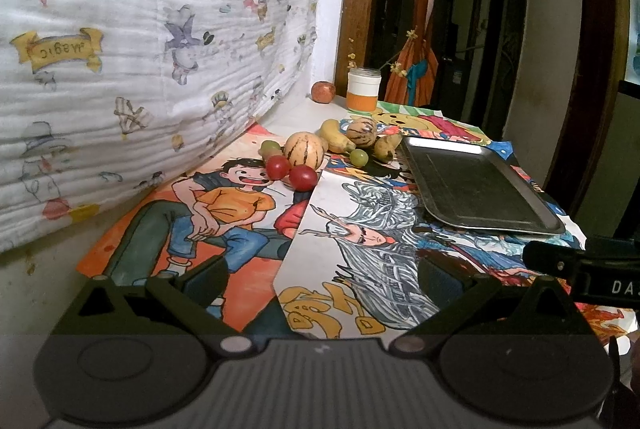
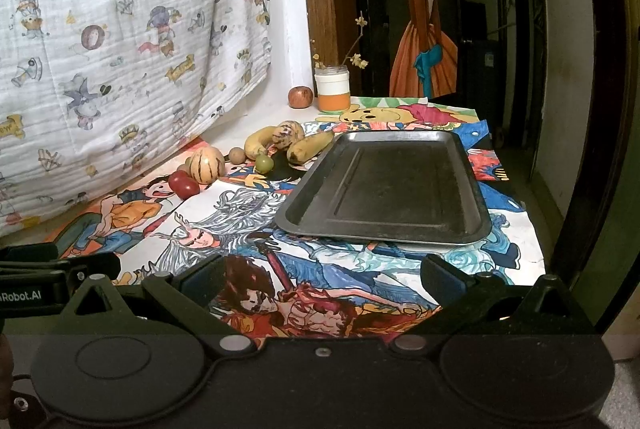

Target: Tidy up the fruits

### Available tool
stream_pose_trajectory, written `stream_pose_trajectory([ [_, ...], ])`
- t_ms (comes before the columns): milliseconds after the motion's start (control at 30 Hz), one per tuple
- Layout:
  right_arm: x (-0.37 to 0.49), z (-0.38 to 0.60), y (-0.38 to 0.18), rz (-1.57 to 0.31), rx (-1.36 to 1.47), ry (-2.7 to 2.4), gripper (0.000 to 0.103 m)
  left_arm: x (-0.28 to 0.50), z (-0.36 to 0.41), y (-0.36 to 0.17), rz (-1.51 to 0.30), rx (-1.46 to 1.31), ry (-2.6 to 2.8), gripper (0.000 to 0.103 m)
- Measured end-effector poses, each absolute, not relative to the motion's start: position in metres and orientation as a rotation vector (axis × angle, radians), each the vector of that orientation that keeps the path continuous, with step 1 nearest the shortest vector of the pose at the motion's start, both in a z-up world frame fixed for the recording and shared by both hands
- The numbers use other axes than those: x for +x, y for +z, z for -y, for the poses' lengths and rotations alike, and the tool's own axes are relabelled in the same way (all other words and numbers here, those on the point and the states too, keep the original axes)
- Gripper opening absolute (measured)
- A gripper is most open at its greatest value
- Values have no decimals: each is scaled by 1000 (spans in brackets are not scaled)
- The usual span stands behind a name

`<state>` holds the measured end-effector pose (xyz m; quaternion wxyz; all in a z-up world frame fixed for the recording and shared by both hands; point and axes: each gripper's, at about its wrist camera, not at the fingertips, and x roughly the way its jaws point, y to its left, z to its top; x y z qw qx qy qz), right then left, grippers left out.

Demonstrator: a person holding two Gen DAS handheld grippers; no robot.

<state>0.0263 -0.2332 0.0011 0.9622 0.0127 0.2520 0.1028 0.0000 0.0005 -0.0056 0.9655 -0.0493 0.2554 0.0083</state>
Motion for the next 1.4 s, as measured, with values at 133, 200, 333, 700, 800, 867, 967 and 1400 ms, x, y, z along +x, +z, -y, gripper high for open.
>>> stream_pose_trajectory([
  [133,26,234,3,-514,27,208,103,0,0,-5,-517,-100,17,103],
  [200,27,233,0,-516,28,209,103,0,0,-5,-518,-100,18,103],
  [333,27,233,-1,-518,29,208,103,0,1,-4,-523,-102,17,103],
  [700,28,233,-2,-522,31,208,103,0,1,-4,-525,-101,16,103],
  [800,27,233,-2,-524,31,208,103,-1,2,-6,-527,-99,14,103],
  [867,28,233,-2,-524,32,208,103,-1,2,-6,-526,-100,15,103],
  [967,28,233,-2,-525,32,209,103,-1,3,-6,-528,-100,15,103],
  [1400,29,232,-5,-532,32,210,103,-1,4,-8,-531,-100,15,103],
])
